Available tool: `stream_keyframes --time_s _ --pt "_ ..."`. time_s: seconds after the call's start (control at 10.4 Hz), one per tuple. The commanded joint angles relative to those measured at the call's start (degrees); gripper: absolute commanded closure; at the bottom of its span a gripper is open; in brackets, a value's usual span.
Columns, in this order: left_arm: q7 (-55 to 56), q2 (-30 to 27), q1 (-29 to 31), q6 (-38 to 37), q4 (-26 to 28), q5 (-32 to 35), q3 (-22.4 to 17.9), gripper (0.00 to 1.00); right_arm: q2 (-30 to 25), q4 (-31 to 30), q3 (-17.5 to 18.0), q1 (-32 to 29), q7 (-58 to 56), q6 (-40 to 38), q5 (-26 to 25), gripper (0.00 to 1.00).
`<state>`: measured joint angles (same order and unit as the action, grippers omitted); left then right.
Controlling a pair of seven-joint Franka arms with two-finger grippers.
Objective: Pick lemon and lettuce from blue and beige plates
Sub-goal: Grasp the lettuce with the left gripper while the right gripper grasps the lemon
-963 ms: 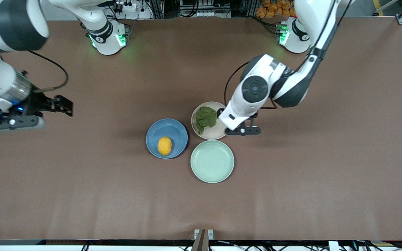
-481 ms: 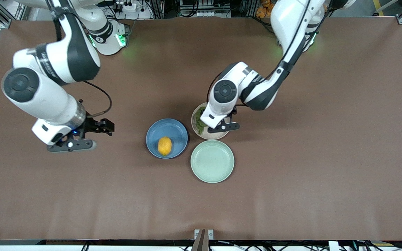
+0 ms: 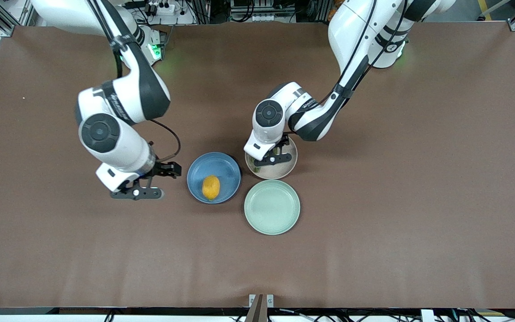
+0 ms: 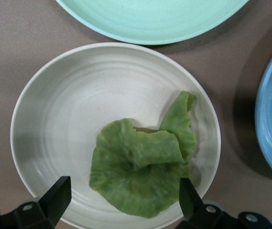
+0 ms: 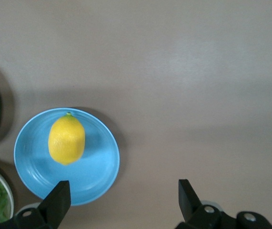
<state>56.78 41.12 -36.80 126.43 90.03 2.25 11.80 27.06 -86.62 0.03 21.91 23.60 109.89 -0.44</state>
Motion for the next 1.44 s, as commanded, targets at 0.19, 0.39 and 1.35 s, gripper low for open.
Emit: stream_keyframes --time_s 0.19,0.39,1.35 --pt "2.7 2.6 -1.6 2.9 -0.9 2.4 -0.6 0.00 5.4 0.1 -0.4 0.5 1.5 9.3 6.6 0.00" --pt "2.7 3.5 -1.6 4.1 -0.9 2.7 -0.7 0.00 7.3 -1.0 -0.4 1.4 1.7 12.1 7.1 0.00" --pt "7.5 5.7 -3.4 9.7 -1.2 2.5 -2.1 0.89 14.2 -3.0 -0.3 6.7 9.2 23.3 6.1 0.00"
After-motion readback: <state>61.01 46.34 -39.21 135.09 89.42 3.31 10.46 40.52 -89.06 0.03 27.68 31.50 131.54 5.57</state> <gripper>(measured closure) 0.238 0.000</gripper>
